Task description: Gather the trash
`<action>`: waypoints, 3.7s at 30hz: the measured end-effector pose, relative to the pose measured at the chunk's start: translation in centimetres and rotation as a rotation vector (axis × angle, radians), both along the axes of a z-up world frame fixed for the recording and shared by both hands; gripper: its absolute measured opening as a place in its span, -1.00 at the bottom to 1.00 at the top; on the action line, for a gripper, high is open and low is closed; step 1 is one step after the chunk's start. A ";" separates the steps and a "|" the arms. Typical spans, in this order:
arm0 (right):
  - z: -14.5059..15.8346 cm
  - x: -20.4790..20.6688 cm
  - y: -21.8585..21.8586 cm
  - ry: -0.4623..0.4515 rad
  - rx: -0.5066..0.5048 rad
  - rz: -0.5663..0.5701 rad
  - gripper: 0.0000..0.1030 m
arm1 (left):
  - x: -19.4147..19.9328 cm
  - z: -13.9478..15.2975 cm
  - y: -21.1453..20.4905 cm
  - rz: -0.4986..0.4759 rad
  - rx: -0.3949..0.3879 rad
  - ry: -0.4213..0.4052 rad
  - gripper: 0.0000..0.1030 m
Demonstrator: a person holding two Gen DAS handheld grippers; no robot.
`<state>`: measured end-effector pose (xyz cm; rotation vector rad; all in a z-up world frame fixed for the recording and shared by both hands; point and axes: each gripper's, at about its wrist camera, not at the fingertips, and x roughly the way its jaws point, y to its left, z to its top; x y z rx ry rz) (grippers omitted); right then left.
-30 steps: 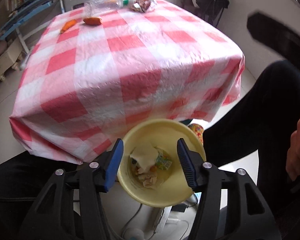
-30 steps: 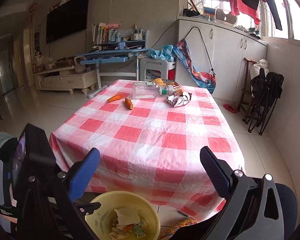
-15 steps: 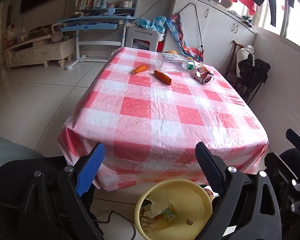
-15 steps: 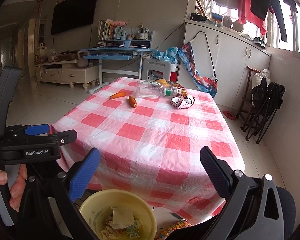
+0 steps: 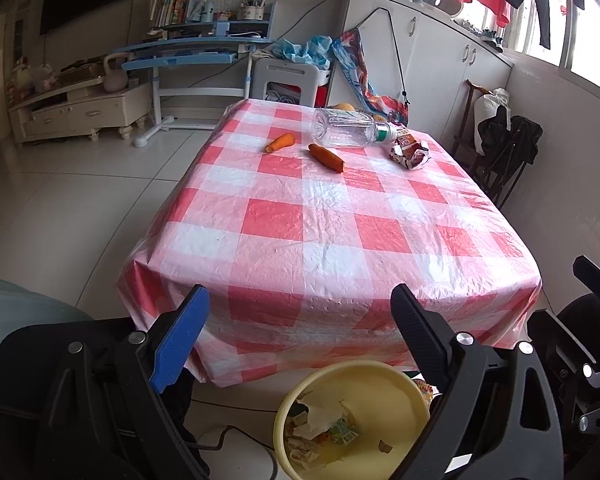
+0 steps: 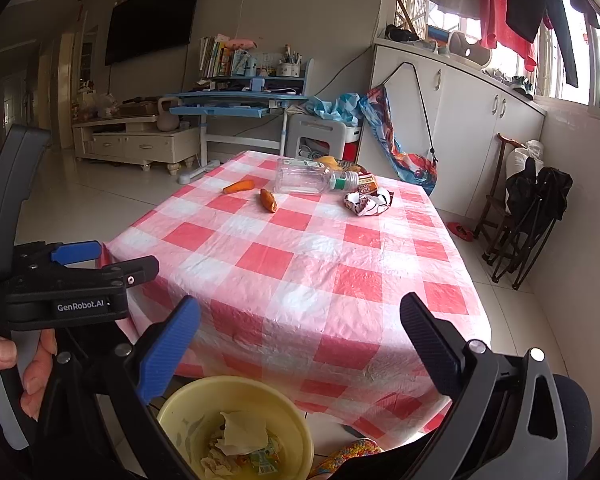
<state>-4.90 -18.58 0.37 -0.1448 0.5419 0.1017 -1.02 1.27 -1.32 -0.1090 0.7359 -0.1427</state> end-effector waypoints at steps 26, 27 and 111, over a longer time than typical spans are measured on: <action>-0.3 0.1 0.5 0.014 -0.015 0.012 0.86 | 0.0 0.1 0.2 0.008 -0.002 -0.005 0.72; -0.3 0.1 0.5 0.014 -0.015 0.012 0.86 | 0.0 0.1 0.2 0.007 -0.002 -0.005 0.73; -0.4 0.1 0.7 0.022 -0.019 0.020 0.86 | 0.1 0.1 0.1 0.009 0.000 -0.006 0.73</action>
